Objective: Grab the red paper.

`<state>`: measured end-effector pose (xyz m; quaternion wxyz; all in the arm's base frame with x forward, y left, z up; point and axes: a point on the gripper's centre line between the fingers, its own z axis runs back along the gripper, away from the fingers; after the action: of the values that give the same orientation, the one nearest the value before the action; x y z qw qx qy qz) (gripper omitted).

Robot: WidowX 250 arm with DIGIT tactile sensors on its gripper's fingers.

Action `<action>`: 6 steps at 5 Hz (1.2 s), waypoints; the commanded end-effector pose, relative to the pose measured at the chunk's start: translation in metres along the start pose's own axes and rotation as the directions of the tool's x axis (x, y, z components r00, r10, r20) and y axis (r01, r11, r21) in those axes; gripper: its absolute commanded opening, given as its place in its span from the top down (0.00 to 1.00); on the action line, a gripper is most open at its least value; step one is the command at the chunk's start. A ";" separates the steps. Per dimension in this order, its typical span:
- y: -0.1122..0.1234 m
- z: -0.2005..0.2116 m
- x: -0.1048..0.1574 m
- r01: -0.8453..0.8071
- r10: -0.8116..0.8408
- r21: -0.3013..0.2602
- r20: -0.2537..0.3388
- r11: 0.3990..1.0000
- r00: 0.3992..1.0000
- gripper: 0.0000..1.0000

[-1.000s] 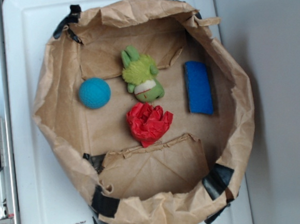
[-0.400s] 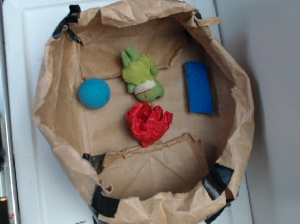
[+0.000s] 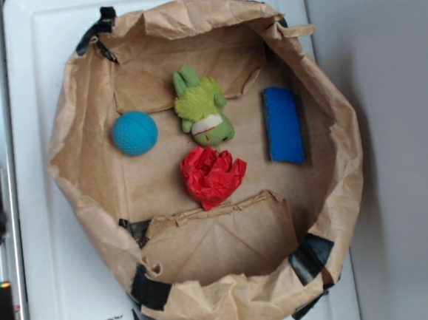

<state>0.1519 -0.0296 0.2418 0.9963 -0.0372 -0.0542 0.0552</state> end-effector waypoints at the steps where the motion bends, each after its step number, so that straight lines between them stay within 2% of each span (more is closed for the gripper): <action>1: -0.006 -0.015 0.022 -0.014 0.016 -0.022 0.073 1.000 0.997 0.00; 2: 0.003 -0.038 0.047 -0.049 0.051 -0.023 0.111 0.999 0.992 0.00; 3: 0.007 -0.069 0.071 -0.095 0.092 0.012 0.153 0.995 0.984 0.00; 4: 0.007 -0.109 0.091 -0.142 0.124 0.084 0.183 0.986 0.975 0.00; 5: 0.001 -0.142 0.097 -0.167 0.147 0.156 0.131 0.974 0.980 0.00; 6: 0.003 -0.163 0.131 -0.230 0.200 0.229 0.148 0.946 0.969 0.00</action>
<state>0.2905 -0.0225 0.0756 0.9782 0.0938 -0.0736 0.1701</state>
